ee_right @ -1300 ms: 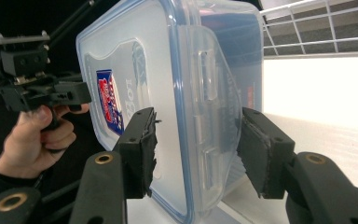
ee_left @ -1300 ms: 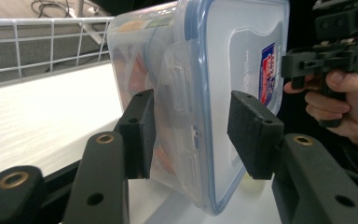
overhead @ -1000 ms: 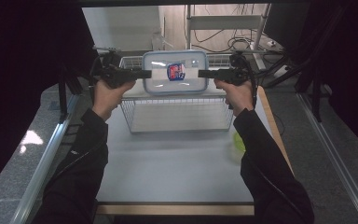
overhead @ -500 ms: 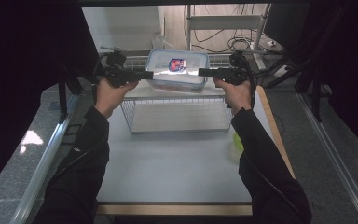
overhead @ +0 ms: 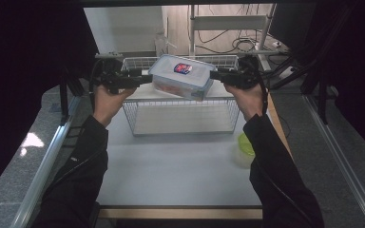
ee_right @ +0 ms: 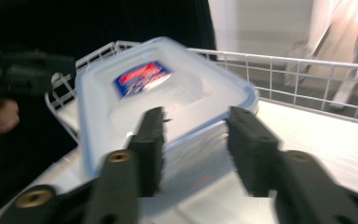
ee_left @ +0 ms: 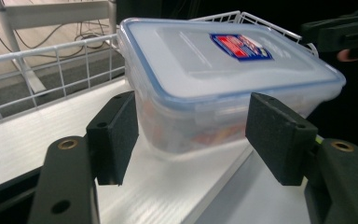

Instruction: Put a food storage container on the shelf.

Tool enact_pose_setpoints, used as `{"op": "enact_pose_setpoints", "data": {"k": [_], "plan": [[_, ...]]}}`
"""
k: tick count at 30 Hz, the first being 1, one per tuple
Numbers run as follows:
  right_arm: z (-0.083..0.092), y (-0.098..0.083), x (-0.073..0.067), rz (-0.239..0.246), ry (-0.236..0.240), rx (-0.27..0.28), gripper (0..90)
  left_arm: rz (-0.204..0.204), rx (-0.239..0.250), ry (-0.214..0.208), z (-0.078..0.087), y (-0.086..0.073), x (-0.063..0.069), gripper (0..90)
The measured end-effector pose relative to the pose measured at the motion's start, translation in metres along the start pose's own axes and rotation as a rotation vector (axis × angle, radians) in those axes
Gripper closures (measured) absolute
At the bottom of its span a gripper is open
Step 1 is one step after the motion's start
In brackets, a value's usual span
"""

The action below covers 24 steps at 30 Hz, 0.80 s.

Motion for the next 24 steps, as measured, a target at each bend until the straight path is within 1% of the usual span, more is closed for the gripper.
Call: {"op": "enact_pose_setpoints", "data": {"k": [1, 3, 4, 5, 6, 7, 8, 9, 10, 11, 12, 14, 16, 17, 19, 20, 22, 23, 24], "plan": [[0.005, -0.003, -0.006, 0.031, 0.0, 0.003, 63.4, -0.005, 0.003, -0.003, 0.001, -0.003, 0.001, 35.4], [0.012, -0.01, -0.018, 0.068, 0.005, 0.006, 70.6, -0.01, 0.003, -0.005, 0.002, -0.005, 0.002, 38.5], [0.016, -0.017, -0.027, 0.083, 0.011, 0.007, 74.7, -0.014, 0.003, -0.011, 0.003, -0.008, 0.004, 40.8], [0.017, -0.023, -0.033, 0.088, 0.024, -0.002, 77.2, -0.013, 0.003, -0.016, 0.003, -0.01, 0.005, 43.5], [0.017, -0.03, -0.038, 0.093, 0.043, -0.017, 79.9, -0.025, -0.007, -0.024, 0.002, -0.014, 0.007, 47.3], [0.016, -0.035, -0.042, 0.096, 0.052, -0.031, 81.6, -0.032, -0.014, -0.024, 0.001, -0.015, 0.009, 49.7], [0.012, -0.042, -0.047, 0.106, 0.063, -0.057, 83.2, -0.038, -0.017, -0.025, -0.001, -0.016, 0.01, 53.6], [0.012, -0.042, -0.047, 0.106, 0.063, -0.057, 83.2, -0.038, -0.017, -0.025, -0.001, -0.016, 0.01, 56.6], [0.009, -0.047, -0.049, 0.114, 0.067, -0.077, 84.3, -0.039, -0.022, -0.028, -0.003, -0.016, 0.011, 56.6], [0.002, -0.052, -0.05, 0.126, 0.06, -0.097, 87.9, -0.039, -0.025, -0.029, -0.005, -0.016, 0.013, 61.5], [-0.001, -0.052, -0.049, 0.131, 0.058, -0.1, 88.3, -0.048, -0.038, -0.031, -0.01, -0.017, 0.015, 63.6], [-0.004, -0.05, -0.045, 0.128, 0.041, -0.098, 88.6, -0.062, -0.048, -0.03, -0.014, -0.017, 0.017, 65.7], [-0.004, -0.049, -0.044, 0.127, 0.036, -0.099, 88.8, -0.068, -0.054, -0.025, -0.017, -0.017, 0.018, 66.6], [-0.006, -0.048, -0.039, 0.119, 0.027, -0.1, 88.8, -0.069, -0.058, -0.022, -0.018, -0.017, 0.018, 67.5], [-0.008, -0.045, -0.032, 0.108, 0.014, -0.095, 88.8, -0.059, -0.055, -0.021, -0.023, -0.016, 0.019, 69.0], [-0.01, -0.044, -0.028, 0.106, 0.002, -0.094, 88.8, -0.062, -0.064, -0.017, -0.026, -0.016, 0.019, 70.2], [-0.01, -0.044, -0.026, 0.104, 0.0, -0.094, 88.8, -0.066, -0.064, -0.021, -0.027, -0.016, 0.02, 72.7], [-0.012, -0.043, -0.024, 0.098, 0.0, -0.095, 88.8, -0.07, -0.067, -0.02, -0.028, -0.016, 0.021, 72.7], [-0.015, -0.042, -0.021, 0.099, -0.013, -0.096, 88.8, -0.085, -0.074, -0.012, -0.03, -0.017, 0.022, 73.4]]}}
Point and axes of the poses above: each handheld gripper's, and its own axes: z roughly backward along the jaws, y roughly out of its top, x roughly to its right, the point moved 7 cm from there along -z, roughly forward along the jaws, and after that the axes turned 5 degrees about x, right-handed, at the moved point
